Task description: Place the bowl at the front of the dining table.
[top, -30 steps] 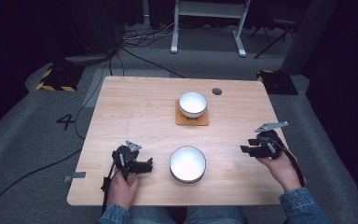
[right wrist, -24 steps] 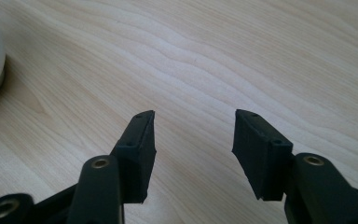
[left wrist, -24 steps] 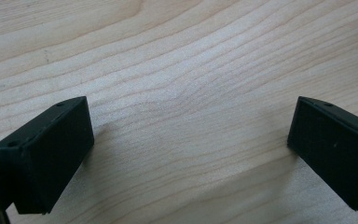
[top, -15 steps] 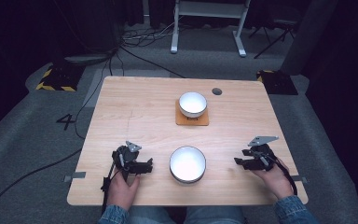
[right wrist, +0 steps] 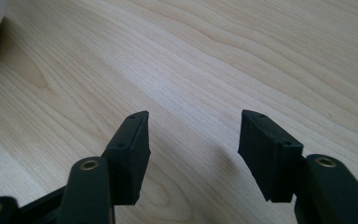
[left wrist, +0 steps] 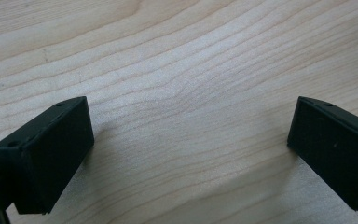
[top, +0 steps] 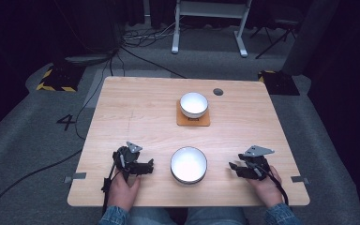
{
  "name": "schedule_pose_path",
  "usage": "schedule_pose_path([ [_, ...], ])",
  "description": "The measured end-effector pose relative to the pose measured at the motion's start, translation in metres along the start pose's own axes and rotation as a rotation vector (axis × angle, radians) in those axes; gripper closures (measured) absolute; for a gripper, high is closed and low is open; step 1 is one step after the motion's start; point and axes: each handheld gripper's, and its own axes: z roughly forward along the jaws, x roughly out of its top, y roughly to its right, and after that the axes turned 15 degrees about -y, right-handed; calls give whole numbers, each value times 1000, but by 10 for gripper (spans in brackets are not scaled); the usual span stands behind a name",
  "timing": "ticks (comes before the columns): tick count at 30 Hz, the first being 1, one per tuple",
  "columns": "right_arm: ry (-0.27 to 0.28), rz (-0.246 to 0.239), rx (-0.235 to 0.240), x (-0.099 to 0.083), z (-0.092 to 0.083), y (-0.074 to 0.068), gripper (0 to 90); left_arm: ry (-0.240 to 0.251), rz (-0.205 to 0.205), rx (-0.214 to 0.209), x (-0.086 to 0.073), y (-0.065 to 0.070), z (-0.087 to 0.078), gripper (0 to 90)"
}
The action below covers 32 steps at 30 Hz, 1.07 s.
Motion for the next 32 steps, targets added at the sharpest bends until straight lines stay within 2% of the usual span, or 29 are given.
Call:
schedule_pose_path([
  [1, 9, -5, -3, -1, 1, 0, 432, 0, 0, 0, 0, 0, 0, 4],
  [2, 5, 16, -4, -1, 2, -2, 432, 0, 0, -2, 0, 0, 0, 4],
  [7, 15, 56, -16, -4, 6, -4, 429, 0, 0, -1, 0, 0, 0, 4],
  [11, 27, 65, -20, -5, 9, -5, 415, 0, 1, 1, 0, 0, 0, 4],
  [15, 55, 70, -13, -8, 11, -2, 381, 0, 0, -1, 0, 0, 0, 4],
  [16, 80, 102, -14, -11, 13, -1, 350, 0, 0, 0, 0, 0, 0, 4],
  [18, 76, 113, -15, -11, 13, -1, 323, 0, 1, 1, 0, 0, 0, 4],
  [24, 66, 83, -2, -9, 15, 0, 224, 0, 0, -1, 0, 0, 0, 4],
  [32, 52, 94, -9, -8, 16, 1, 154, -1, 0, -1, 0, 0, 0, 4],
])
